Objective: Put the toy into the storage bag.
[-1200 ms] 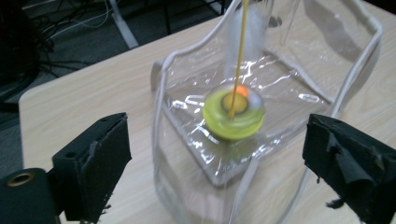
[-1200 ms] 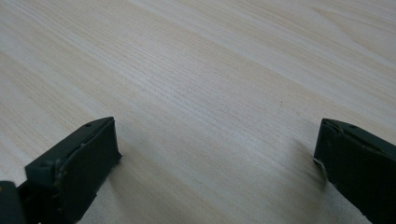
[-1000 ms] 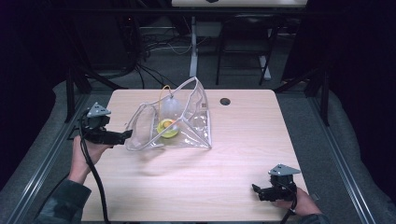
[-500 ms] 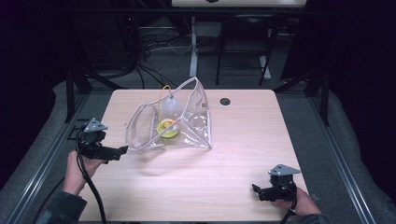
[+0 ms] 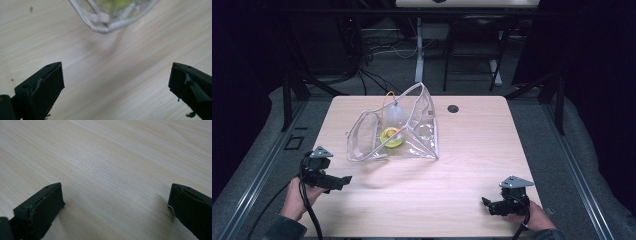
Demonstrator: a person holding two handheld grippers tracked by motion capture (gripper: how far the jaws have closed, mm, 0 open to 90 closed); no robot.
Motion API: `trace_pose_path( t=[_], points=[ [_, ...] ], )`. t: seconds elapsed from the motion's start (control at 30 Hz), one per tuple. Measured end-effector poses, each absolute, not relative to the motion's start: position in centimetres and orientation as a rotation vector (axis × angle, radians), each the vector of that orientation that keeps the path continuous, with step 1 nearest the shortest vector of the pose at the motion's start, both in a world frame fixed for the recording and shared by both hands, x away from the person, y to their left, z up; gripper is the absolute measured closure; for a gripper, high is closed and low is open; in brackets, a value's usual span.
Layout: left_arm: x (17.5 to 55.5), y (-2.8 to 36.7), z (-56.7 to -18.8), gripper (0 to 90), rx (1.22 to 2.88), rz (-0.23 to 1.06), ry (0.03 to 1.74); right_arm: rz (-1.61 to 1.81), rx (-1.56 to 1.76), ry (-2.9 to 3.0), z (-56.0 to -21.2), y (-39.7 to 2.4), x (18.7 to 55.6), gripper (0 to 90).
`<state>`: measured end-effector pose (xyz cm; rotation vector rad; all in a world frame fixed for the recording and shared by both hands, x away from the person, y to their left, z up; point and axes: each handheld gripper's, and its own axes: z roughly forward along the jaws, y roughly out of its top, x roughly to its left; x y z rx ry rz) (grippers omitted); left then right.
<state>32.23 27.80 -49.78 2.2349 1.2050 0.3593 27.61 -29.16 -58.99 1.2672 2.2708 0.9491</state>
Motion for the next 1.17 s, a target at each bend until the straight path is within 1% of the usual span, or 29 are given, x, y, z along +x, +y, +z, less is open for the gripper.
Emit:
trace_pose_path(
  t=[0.2, 0.37, 0.47, 0.6, 0.87, 1.17],
  points=[
    [32.2, 27.1, -51.6, 0.1, 2.295, 0.296, 1.186, 0.951, 1.264, 2.274, -59.0, -29.2, 27.6, 0.0],
    [32.0, 26.8, -53.1, 0.0, 2.313, 0.286, 1.191, 0.951, 1.264, 2.273, -59.0, -29.2, 27.6, 0.0],
    [31.9, 26.5, -54.0, 0.0, 2.352, 0.286, 1.193, 0.952, 1.265, 2.272, -59.0, -29.2, 27.6, 0.0],
    [32.2, 26.1, -55.3, 0.0, 2.38, 0.222, 1.209, 0.95, 1.265, 2.273, -59.0, -29.2, 27.6, 0.0],
    [32.5, 25.7, -56.2, 0.0, 2.411, 0.179, 1.208, 0.951, 1.265, 2.274, -59.0, -29.2, 27.6, 0.0],
    [32.6, 25.9, -56.5, 0.0, 2.418, 0.169, 1.214, 0.952, 1.262, 2.273, -59.0, -29.2, 27.7, 0.0]
  ],
)
